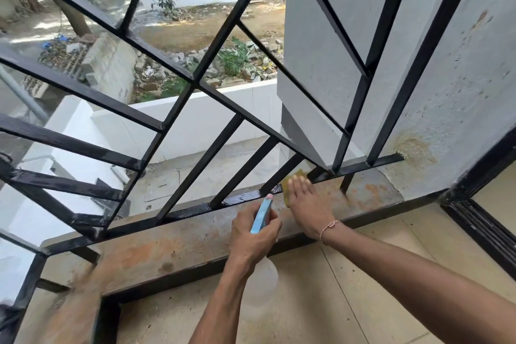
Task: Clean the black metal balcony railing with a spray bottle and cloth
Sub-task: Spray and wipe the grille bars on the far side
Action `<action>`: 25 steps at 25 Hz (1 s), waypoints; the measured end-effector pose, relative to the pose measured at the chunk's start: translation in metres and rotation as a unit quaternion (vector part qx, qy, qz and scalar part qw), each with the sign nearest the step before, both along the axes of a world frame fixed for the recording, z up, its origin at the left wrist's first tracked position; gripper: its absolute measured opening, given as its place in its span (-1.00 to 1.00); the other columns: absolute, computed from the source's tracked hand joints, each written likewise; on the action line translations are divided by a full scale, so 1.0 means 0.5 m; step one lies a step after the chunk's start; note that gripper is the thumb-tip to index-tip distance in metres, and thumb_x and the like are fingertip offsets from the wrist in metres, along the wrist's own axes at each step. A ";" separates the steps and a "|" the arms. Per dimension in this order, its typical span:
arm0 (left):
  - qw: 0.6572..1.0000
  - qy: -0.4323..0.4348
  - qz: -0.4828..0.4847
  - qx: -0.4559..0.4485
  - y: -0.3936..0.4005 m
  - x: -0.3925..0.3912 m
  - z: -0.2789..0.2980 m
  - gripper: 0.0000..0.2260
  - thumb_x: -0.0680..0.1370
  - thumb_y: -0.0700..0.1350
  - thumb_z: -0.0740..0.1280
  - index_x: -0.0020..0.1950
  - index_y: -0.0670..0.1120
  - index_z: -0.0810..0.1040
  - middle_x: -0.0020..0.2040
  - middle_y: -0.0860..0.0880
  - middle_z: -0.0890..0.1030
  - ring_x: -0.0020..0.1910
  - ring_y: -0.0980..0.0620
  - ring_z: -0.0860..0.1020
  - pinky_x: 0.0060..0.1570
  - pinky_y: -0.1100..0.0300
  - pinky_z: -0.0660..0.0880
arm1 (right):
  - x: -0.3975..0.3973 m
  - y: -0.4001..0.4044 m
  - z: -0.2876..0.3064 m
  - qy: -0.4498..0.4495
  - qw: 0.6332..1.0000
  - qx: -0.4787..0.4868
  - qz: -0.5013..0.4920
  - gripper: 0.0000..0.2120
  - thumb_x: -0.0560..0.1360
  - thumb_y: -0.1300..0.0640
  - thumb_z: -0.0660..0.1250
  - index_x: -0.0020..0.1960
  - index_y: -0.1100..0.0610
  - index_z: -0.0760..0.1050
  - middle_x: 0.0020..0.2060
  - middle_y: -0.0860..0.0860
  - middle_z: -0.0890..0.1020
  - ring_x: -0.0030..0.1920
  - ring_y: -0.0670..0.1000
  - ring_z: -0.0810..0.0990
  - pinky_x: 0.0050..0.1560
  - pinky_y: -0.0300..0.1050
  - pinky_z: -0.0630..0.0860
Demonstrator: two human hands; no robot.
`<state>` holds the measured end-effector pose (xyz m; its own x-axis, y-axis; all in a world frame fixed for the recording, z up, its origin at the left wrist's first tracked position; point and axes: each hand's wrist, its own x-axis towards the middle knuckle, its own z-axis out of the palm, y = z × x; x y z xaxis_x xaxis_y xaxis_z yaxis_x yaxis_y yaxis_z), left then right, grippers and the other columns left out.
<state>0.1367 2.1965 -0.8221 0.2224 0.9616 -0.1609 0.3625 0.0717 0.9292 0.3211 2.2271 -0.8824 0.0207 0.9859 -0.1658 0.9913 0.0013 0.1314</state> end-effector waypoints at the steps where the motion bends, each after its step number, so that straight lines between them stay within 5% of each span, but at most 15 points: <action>1: 1.000 -0.005 0.004 0.001 0.000 0.000 0.003 -0.94 0.52 -0.19 0.44 -0.05 -0.06 0.61 -0.13 -0.07 0.61 -0.14 -0.06 0.65 -0.12 -0.04 0.71 | 0.001 -0.006 0.000 0.060 0.998 0.000 0.025 -0.29 0.63 0.33 0.13 0.61 0.26 -0.23 0.61 0.22 -0.15 0.61 0.16 -0.18 0.53 0.01 -0.26; 3: 1.000 -0.017 0.014 0.000 0.004 -0.002 0.009 -0.93 0.52 -0.19 0.45 -0.03 -0.07 0.62 -0.13 -0.06 0.60 -0.14 -0.04 0.64 -0.12 -0.02 0.71 | 0.002 -0.017 0.019 0.179 0.980 -0.026 0.077 -0.25 0.60 0.36 0.18 0.64 0.13 -0.15 0.61 0.04 -0.18 0.58 -0.03 -0.22 0.56 -0.06 -0.18; 5: 1.000 -0.025 0.019 0.005 0.000 -0.003 0.015 -0.93 0.53 -0.18 0.46 -0.02 -0.07 0.62 -0.13 -0.06 0.60 -0.16 -0.02 0.63 -0.13 0.00 0.71 | -0.004 -0.026 0.041 0.277 0.955 -0.057 0.087 -0.32 0.61 0.35 0.18 0.64 0.09 0.00 0.61 0.00 0.05 0.56 -0.06 0.03 0.55 -0.07 0.09; 7: 0.999 -0.019 0.026 0.023 -0.009 -0.002 0.014 -0.91 0.48 -0.09 0.48 -0.07 -0.04 0.61 -0.19 -0.03 0.60 -0.20 -0.02 0.64 -0.17 -0.04 0.71 | 0.006 -0.029 0.071 0.342 0.935 -0.075 0.060 -0.49 0.64 0.30 0.13 0.56 0.02 0.24 0.25 -0.02 0.53 0.23 -0.09 0.50 0.38 -0.05 0.43; 8: 0.998 -0.010 0.035 0.041 -0.009 -0.001 0.015 -0.89 0.44 -0.03 0.46 -0.10 -0.02 0.61 -0.23 0.00 0.60 -0.22 -0.04 0.64 -0.20 -0.06 0.70 | 0.018 -0.027 0.091 0.365 0.926 -0.085 0.050 -0.58 0.66 0.26 0.11 0.47 -0.02 0.35 0.02 -0.08 0.56 0.03 -0.09 0.53 0.23 -0.07 0.51; 12: 0.990 0.022 0.059 0.129 0.002 0.007 0.041 -0.93 0.45 -0.01 0.46 -0.15 0.07 0.59 -0.27 0.11 0.59 -0.26 0.02 0.63 -0.30 0.06 0.68 | 0.090 -0.025 0.179 0.450 0.880 -0.152 0.028 -0.79 0.69 0.16 0.12 0.06 -0.02 0.51 -0.05 -0.02 0.61 0.01 -0.06 0.60 0.09 -0.06 0.60; 14: 0.979 0.059 0.100 0.167 -0.007 0.013 0.090 -0.88 0.48 -0.05 0.49 -0.18 0.09 0.57 -0.32 0.12 0.58 -0.27 0.07 0.63 -0.31 0.22 0.65 | 0.112 -0.033 0.220 0.515 0.845 -0.141 -0.001 -0.78 0.69 0.17 0.14 0.03 -0.05 0.51 -0.05 -0.12 0.61 -0.01 -0.18 0.60 -0.04 -0.25 0.57; 16: 0.968 0.087 0.138 0.190 -0.026 0.024 0.146 -0.89 0.45 -0.01 0.45 -0.23 0.08 0.55 -0.36 0.13 0.57 -0.28 0.10 0.60 -0.33 0.29 0.57 | 0.132 -0.043 0.260 0.549 0.829 -0.096 -0.051 -0.81 0.68 0.15 0.16 0.02 -0.02 0.53 -0.05 -0.07 0.60 -0.02 -0.09 0.58 -0.09 -0.28 0.50; 22: 0.956 0.162 0.188 0.159 -0.062 0.042 0.301 -0.72 0.40 -0.13 0.45 -0.37 0.08 0.38 -0.50 0.09 0.40 -0.47 0.08 0.45 -0.43 0.37 0.33 | 0.138 -0.083 0.370 0.598 0.766 -0.034 -0.233 -0.80 0.63 0.13 0.27 -0.02 -0.12 0.60 -0.04 -0.03 0.66 0.00 -0.02 0.59 0.03 -0.01 0.59; 25: 0.955 0.174 0.196 0.138 -0.068 0.056 0.374 -0.69 0.39 -0.26 0.50 -0.37 -0.02 0.41 -0.49 0.10 0.40 -0.39 0.08 0.49 -0.38 0.42 0.33 | 0.139 -0.115 0.422 0.592 0.762 -0.028 -0.263 -0.85 0.61 0.20 0.27 -0.04 0.17 0.61 -0.03 0.20 0.61 0.01 0.17 0.59 0.01 0.11 0.58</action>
